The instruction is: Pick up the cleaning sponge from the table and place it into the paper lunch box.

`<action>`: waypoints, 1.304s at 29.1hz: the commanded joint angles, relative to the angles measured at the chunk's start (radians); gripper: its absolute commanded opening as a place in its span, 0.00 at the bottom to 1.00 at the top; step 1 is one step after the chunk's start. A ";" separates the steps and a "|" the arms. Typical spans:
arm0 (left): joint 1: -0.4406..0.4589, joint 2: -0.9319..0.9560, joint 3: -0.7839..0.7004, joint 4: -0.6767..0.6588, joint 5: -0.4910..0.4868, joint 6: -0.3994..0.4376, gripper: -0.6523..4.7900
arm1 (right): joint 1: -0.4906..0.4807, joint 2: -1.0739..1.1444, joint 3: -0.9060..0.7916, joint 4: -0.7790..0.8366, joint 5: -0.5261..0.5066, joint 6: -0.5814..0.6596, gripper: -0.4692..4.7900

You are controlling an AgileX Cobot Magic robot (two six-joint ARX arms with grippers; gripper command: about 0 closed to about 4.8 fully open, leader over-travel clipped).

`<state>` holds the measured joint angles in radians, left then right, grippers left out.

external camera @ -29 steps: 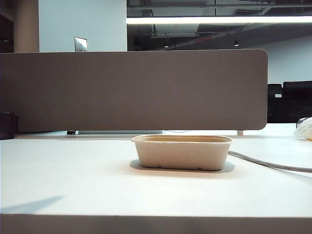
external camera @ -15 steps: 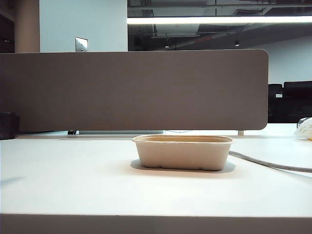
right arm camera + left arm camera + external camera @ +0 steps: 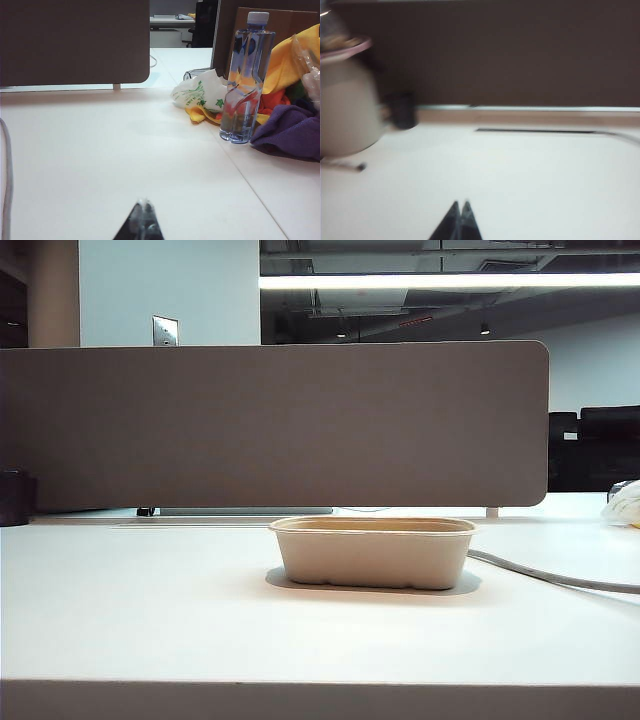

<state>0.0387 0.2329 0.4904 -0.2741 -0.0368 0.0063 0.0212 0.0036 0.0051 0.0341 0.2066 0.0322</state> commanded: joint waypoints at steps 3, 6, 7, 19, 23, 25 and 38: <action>0.026 -0.197 -0.179 0.076 -0.053 -0.051 0.11 | -0.001 0.000 0.002 0.015 0.000 0.001 0.08; 0.027 -0.230 -0.243 0.105 -0.049 -0.093 0.11 | -0.002 0.000 0.002 0.015 0.001 0.001 0.08; 0.027 -0.230 -0.252 0.102 -0.032 -0.098 0.11 | -0.002 0.000 0.002 0.015 0.001 0.001 0.08; 0.014 -0.230 -0.429 0.231 0.068 -0.129 0.11 | 0.000 0.000 0.002 0.002 0.000 0.001 0.08; -0.013 -0.230 -0.482 0.254 0.071 -0.175 0.11 | -0.001 0.000 0.002 0.000 0.000 0.001 0.08; -0.031 -0.230 -0.483 0.245 0.071 -0.175 0.11 | 0.000 0.000 0.002 0.000 0.000 0.001 0.08; -0.067 -0.230 -0.483 0.216 0.067 -0.014 0.11 | 0.000 0.000 0.002 0.000 0.000 0.001 0.08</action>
<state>-0.0284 0.0021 0.0063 -0.0769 0.0307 -0.0151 0.0204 0.0036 0.0051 0.0242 0.2066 0.0322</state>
